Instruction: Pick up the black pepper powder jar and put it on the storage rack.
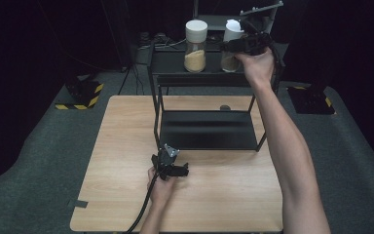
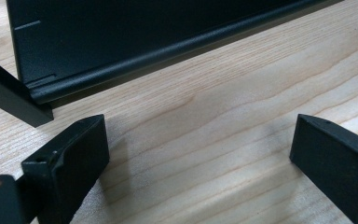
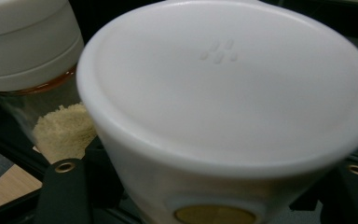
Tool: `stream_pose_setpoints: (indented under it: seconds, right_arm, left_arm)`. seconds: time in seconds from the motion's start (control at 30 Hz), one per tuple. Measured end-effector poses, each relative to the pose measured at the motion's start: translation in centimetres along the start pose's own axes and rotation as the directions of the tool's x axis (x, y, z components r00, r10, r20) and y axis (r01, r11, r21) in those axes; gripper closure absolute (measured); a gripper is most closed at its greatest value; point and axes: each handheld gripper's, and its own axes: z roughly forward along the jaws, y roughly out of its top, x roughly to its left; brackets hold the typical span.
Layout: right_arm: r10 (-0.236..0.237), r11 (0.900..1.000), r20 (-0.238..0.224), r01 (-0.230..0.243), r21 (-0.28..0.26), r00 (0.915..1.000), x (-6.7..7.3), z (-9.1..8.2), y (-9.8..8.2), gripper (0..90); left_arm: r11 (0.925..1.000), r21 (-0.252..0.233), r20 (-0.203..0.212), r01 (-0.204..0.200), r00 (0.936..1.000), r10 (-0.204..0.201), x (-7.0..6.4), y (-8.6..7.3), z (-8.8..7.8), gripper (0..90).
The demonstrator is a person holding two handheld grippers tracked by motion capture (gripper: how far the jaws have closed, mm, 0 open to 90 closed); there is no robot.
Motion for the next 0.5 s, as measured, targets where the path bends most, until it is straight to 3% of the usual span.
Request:
stream_pose_setpoints:
  seconds: [0.5]
  right_arm:
    - [-0.011,1.0,0.017,0.011,0.012,0.9998,0.3,1.3,0.3,30.0]
  left_arm:
    - [1.0,0.0,-0.001,-0.001,1.0,0.001,0.0,0.0,0.0,4.6]
